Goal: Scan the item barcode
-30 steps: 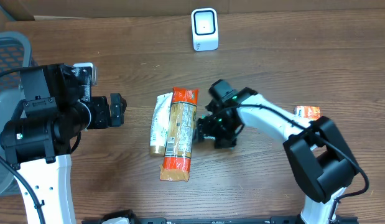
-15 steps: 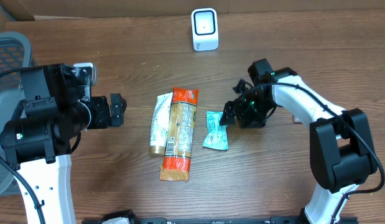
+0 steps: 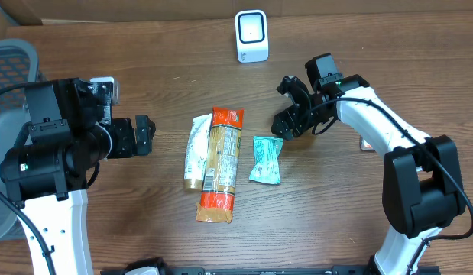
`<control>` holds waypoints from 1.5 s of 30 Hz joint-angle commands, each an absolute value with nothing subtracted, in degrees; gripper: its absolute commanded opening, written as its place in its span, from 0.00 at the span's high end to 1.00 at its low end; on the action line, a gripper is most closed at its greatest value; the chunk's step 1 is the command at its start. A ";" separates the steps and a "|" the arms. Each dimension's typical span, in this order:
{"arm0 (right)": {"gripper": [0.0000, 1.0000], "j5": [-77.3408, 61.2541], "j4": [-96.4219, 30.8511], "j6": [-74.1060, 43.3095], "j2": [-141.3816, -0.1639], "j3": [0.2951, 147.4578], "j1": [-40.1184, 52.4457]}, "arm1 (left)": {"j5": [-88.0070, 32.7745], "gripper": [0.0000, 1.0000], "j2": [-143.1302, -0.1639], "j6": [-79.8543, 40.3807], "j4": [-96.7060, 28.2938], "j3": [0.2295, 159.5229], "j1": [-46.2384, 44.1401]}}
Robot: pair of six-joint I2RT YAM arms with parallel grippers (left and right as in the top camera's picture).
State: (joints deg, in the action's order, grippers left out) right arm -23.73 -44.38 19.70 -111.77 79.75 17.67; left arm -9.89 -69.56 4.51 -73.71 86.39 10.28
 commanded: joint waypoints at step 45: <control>0.32 -0.58 -52.25 -14.63 -116.81 80.97 22.09 | -10.52 0.00 -69.76 5.19 -73.49 87.37 10.59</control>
